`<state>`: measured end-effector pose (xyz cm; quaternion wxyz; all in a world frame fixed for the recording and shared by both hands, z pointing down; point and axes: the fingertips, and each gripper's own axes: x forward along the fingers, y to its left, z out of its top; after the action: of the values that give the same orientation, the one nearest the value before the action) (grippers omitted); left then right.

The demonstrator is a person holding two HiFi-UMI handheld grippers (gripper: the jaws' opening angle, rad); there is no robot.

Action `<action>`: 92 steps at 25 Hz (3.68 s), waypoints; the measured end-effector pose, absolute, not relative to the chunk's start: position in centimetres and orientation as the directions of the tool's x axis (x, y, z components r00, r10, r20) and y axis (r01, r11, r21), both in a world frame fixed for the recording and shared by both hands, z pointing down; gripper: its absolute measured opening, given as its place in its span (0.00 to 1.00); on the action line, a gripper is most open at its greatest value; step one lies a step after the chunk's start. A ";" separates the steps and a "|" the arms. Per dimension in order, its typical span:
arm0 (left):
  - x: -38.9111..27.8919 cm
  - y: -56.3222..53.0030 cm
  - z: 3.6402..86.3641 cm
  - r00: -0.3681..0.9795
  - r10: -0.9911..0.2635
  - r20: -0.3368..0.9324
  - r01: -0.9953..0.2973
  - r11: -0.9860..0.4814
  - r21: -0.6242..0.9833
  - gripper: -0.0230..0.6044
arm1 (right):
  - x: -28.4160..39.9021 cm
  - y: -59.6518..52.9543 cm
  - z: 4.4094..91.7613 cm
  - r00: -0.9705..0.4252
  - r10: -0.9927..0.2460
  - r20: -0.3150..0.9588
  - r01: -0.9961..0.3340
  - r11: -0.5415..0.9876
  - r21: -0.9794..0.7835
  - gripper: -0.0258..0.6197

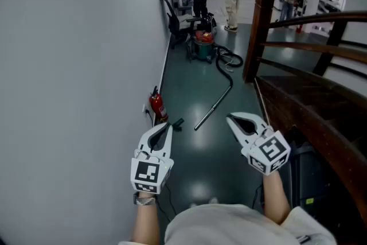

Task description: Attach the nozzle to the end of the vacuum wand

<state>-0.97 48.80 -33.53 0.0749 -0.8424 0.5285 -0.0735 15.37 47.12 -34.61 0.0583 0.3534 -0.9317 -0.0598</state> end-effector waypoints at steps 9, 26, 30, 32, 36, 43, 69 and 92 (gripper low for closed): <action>-0.7 48.6 -32.9 0.435 -0.898 0.061 -0.877 -0.438 -0.198 0.03 | 15.7 47.0 -34.5 -0.766 -0.642 0.040 -0.638 0.766 0.082 0.08; 0.9 47.2 -31.6 0.450 -0.889 0.088 -0.869 -0.458 -0.186 0.03 | 17.3 45.7 -33.2 -0.764 -0.641 0.074 -0.631 0.766 0.122 0.08; 1.6 46.7 -31.3 0.449 -0.889 0.091 -0.869 -0.458 -0.188 0.03 | 18.2 45.1 -33.2 -0.768 -0.637 0.066 -0.630 0.770 0.105 0.08; 2.1 46.3 -31.3 0.449 -0.889 0.091 -0.868 -0.458 -0.191 0.03 | 18.8 44.7 -33.5 -0.769 -0.636 0.055 -0.630 0.770 0.100 0.08; 3.1 45.5 -31.6 0.442 -0.893 0.082 -0.871 -0.449 -0.198 0.03 | 19.8 43.9 -33.8 -0.775 -0.630 0.046 -0.624 0.775 0.103 0.08; 4.3 44.6 -31.7 0.421 -0.904 0.082 -0.879 -0.428 -0.211 0.03 | 21.0 43.0 -33.7 -0.804 -0.592 0.060 -0.586 0.805 0.096 0.08; -0.1 27.6 -27.9 0.419 -0.898 0.137 -0.882 -0.438 -0.176 0.03 | 16.9 26.0 -31.2 -0.782 -0.615 0.102 -0.610 0.788 0.082 0.09; -8.5 12.1 -26.9 0.444 -0.882 0.158 -0.874 -0.465 -0.143 0.03 | 8.8 10.8 -30.8 -0.751 -0.651 0.111 -0.642 0.759 0.105 0.09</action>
<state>-8.45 12.06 -26.85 0.0201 -0.8494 0.5168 -0.1052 8.76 10.81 -30.77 0.0703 0.3456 -0.9353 -0.0300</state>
